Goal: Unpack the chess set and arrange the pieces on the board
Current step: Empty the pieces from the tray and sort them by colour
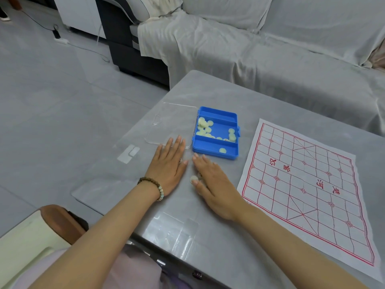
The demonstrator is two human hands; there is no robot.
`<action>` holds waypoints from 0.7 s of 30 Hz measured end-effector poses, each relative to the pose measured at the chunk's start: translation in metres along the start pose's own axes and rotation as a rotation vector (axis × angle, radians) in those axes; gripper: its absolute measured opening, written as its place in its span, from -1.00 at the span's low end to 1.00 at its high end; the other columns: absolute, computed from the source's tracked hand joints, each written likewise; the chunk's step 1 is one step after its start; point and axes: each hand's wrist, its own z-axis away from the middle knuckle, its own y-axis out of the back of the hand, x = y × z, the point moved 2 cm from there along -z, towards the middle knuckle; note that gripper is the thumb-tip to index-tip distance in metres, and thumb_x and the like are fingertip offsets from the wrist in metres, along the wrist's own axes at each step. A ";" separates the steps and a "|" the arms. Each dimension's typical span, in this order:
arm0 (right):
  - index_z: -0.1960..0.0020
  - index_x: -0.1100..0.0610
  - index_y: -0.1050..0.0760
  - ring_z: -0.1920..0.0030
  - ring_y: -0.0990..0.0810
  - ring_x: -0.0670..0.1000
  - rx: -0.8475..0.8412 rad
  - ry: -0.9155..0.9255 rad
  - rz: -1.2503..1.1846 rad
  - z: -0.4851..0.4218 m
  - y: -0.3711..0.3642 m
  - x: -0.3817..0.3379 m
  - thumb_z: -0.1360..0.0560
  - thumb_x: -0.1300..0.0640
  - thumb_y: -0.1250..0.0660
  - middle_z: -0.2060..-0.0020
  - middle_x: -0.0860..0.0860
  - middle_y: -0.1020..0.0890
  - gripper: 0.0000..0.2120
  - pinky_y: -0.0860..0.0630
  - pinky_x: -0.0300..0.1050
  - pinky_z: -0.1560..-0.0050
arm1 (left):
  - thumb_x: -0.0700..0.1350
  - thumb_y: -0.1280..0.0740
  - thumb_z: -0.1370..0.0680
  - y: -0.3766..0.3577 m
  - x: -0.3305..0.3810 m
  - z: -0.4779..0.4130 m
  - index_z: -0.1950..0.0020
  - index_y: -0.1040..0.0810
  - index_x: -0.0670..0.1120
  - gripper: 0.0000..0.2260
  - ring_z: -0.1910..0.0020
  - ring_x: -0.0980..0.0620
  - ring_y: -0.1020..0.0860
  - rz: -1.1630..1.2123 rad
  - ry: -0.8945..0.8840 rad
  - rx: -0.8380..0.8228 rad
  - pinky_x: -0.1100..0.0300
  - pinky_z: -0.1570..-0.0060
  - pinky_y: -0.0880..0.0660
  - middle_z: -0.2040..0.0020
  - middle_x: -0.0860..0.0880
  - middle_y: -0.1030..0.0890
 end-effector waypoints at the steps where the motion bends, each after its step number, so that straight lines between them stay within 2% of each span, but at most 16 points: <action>1: -0.53 0.03 -0.01 -0.47 0.12 -0.26 0.038 -0.011 -0.052 -0.001 0.007 0.001 -0.62 -0.06 -0.02 -0.46 -0.22 -0.03 -0.49 0.16 -0.28 -0.47 | 0.21 0.46 -0.38 -0.001 0.000 0.000 -0.50 0.28 -0.04 -0.29 -0.48 0.08 0.28 -0.016 -0.006 0.000 0.16 -0.38 0.35 -0.52 0.04 0.27; 3: -0.51 0.00 -0.09 -0.46 0.02 -0.26 0.117 -0.048 -0.130 -0.003 0.021 0.006 -0.62 -0.02 -0.05 -0.46 -0.21 -0.11 -0.52 0.08 -0.31 -0.45 | 0.22 0.46 -0.37 -0.002 0.002 0.001 -0.49 0.31 -0.05 -0.28 -0.48 0.08 0.30 -0.022 -0.017 -0.004 0.17 -0.38 0.36 -0.51 0.03 0.29; 7: -0.47 0.01 -0.18 -0.45 -0.16 -0.15 0.247 -0.173 -0.166 -0.022 0.046 0.027 -0.62 -0.01 -0.08 -0.46 -0.11 -0.23 -0.56 -0.10 -0.29 -0.38 | 0.26 0.43 -0.37 -0.005 0.016 0.005 -0.48 0.35 -0.03 -0.28 -0.46 0.11 0.35 0.052 -0.072 -0.043 0.20 -0.41 0.33 -0.49 0.04 0.34; 9: -0.47 0.03 -0.16 -0.44 -0.20 -0.10 0.251 -0.231 -0.173 -0.040 0.054 0.037 -0.61 -0.03 -0.09 -0.46 -0.09 -0.24 -0.54 -0.15 -0.27 -0.35 | 0.27 0.40 -0.43 -0.007 0.026 0.008 -0.48 0.35 -0.02 -0.32 -0.46 0.11 0.35 0.043 -0.103 -0.054 0.19 -0.43 0.31 -0.50 0.04 0.34; 12: -0.48 0.11 -0.14 -0.44 -0.23 -0.02 0.215 -0.292 -0.126 -0.072 0.056 0.051 -0.60 -0.07 -0.11 -0.46 -0.01 -0.24 -0.48 -0.24 -0.12 -0.38 | 0.20 0.19 -0.59 -0.001 0.028 0.005 -0.49 0.30 0.00 -0.44 -0.45 0.16 0.34 0.176 -0.087 -0.061 0.25 -0.43 0.27 -0.50 0.09 0.31; 15: -0.43 0.14 -0.22 -0.39 -0.31 0.04 0.186 -0.412 -0.190 -0.103 0.053 0.064 -0.56 -0.14 -0.15 -0.40 0.03 -0.33 -0.45 -0.28 -0.07 -0.31 | 0.27 0.23 -0.53 0.016 0.024 -0.005 -0.48 0.25 0.06 -0.42 -0.44 0.23 0.31 0.287 -0.094 0.092 0.33 -0.40 0.25 -0.47 0.19 0.27; 17: -0.35 0.15 -0.32 -0.29 -0.38 0.05 0.213 -0.446 -0.289 -0.119 0.049 0.070 -0.53 -0.15 -0.21 -0.28 0.04 -0.43 -0.48 -0.34 -0.09 -0.25 | 0.24 0.21 -0.54 0.024 0.015 -0.014 -0.49 0.22 0.08 -0.45 -0.42 0.26 0.29 0.353 -0.028 0.130 0.33 -0.38 0.26 -0.46 0.21 0.24; 21: -0.28 0.14 -0.40 -0.20 -0.40 0.03 0.291 -0.398 -0.210 -0.135 0.043 0.070 -0.49 -0.15 -0.28 -0.16 0.03 -0.47 -0.51 -0.37 -0.07 -0.23 | 0.10 0.15 -0.61 0.023 -0.006 -0.027 -0.51 0.17 0.05 -0.52 -0.48 0.15 0.25 0.323 0.110 0.049 0.20 -0.41 0.27 -0.53 0.10 0.18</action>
